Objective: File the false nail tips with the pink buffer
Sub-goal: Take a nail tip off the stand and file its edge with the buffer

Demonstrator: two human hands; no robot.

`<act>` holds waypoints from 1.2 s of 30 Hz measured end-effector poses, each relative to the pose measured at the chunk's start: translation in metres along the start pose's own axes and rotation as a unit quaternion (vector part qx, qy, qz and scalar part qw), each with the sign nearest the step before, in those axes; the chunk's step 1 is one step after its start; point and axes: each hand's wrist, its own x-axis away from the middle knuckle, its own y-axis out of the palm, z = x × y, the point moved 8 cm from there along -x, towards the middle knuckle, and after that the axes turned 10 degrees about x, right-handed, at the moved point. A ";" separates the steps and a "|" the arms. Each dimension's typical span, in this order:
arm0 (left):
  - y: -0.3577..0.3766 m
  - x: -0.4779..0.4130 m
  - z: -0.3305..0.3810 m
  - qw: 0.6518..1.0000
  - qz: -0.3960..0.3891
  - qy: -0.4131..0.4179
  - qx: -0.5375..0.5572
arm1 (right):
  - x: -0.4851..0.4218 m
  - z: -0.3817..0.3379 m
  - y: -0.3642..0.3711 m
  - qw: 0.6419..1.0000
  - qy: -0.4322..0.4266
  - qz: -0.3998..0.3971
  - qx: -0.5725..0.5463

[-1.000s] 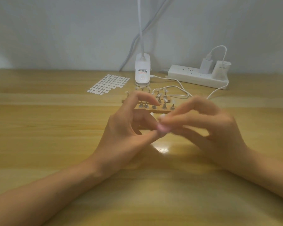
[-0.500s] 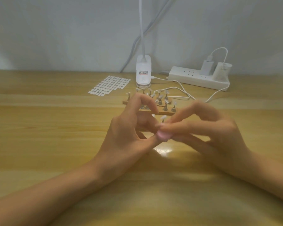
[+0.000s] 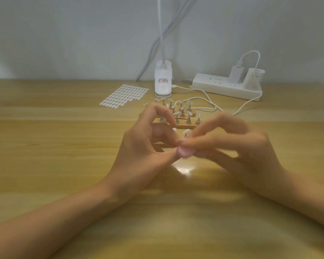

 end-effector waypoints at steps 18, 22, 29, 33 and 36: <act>0.001 0.001 0.003 1.000 -0.015 0.025 -0.004 | 0.001 0.001 -0.001 1.000 0.013 0.003 0.006; 0.001 0.001 0.004 1.000 -0.010 0.025 -0.015 | -0.001 0.005 -0.003 1.000 0.021 0.007 0.015; 0.004 0.002 0.006 0.999 -0.018 0.023 -0.013 | -0.002 0.003 -0.004 1.000 0.014 0.004 0.011; 0.005 0.001 0.005 1.000 -0.021 0.019 -0.009 | 0.000 -0.004 0.000 1.000 -0.003 -0.008 0.012; 0.004 0.001 0.004 1.000 -0.017 0.016 -0.012 | -0.002 0.002 -0.003 1.000 0.012 0.004 0.026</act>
